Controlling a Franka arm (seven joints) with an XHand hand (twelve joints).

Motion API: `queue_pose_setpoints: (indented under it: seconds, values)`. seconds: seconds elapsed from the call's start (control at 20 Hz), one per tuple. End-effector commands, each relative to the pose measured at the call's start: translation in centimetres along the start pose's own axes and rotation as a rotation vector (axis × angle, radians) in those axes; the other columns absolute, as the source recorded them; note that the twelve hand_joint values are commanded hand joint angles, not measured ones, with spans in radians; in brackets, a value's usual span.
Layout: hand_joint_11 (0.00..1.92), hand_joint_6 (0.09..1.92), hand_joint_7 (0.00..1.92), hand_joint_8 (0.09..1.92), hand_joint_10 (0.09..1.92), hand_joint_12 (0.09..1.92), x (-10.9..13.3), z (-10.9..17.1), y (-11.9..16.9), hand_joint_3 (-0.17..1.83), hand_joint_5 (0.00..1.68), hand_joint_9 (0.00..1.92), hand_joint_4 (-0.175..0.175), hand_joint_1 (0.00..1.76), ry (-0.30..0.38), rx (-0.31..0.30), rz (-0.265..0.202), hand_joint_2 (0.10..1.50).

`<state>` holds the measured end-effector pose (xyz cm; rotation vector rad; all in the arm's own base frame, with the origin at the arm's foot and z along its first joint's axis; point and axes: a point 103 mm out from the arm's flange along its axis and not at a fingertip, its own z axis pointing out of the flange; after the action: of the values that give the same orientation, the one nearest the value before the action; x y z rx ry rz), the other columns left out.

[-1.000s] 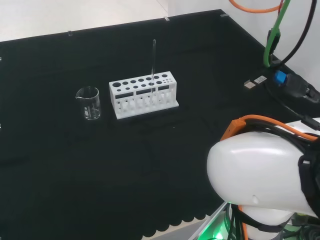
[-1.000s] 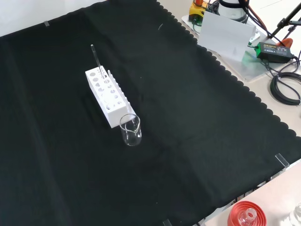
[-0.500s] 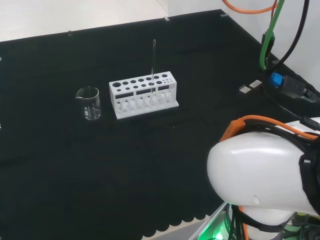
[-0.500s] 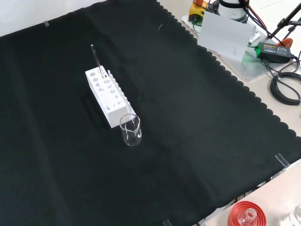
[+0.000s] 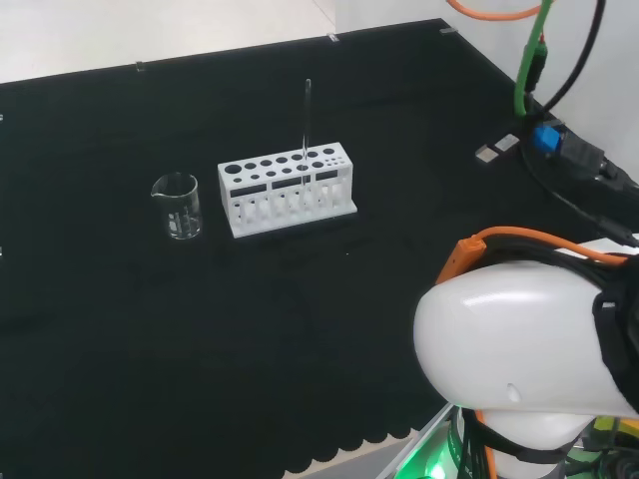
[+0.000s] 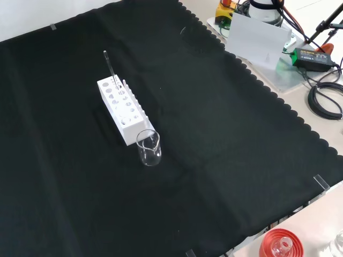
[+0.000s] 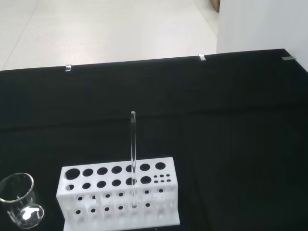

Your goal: Take the glass rod from the white test tube rack.

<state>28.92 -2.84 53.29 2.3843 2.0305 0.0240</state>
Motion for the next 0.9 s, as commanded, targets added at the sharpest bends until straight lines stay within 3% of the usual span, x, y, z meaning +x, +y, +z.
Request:
queue_pose_setpoints:
  seconds: [0.05, 0.15, 0.2, 0.3, 0.9]
  values:
    - [0.12, 0.09, 0.24, 0.79, 0.89, 1.5, 0.2, 1.4, 3.3, 0.41, 0.23, 0.36, -0.04, 0.6, 0.042, 0.007, -0.011, 0.8]
    - [0.13, 0.09, 0.26, 0.79, 0.89, 1.5, -1.1, 2.2, 4.7, 0.41, 0.23, 0.37, -0.041, 0.6, 0.091, 0.017, -0.038, 0.81]
    - [0.14, 0.09, 0.27, 0.79, 0.88, 1.5, -1.5, 2.6, 5.1, 0.41, 0.25, 0.38, -0.043, 0.59, 0.046, 0.032, -0.006, 0.81]
    - [0.17, 0.09, 0.3, 0.8, 0.88, 1.49, -0.4, 2.7, 6.3, 0.41, 0.27, 0.41, -0.045, 0.56, 0.026, 0.048, -0.045, 0.82]
    - [0.24, 0.09, 0.36, 0.8, 0.85, 1.47, 2.1, 5.5, 13.0, 0.41, 0.32, 0.49, -0.058, 0.56, 0.018, 0.097, -0.092, 0.83]
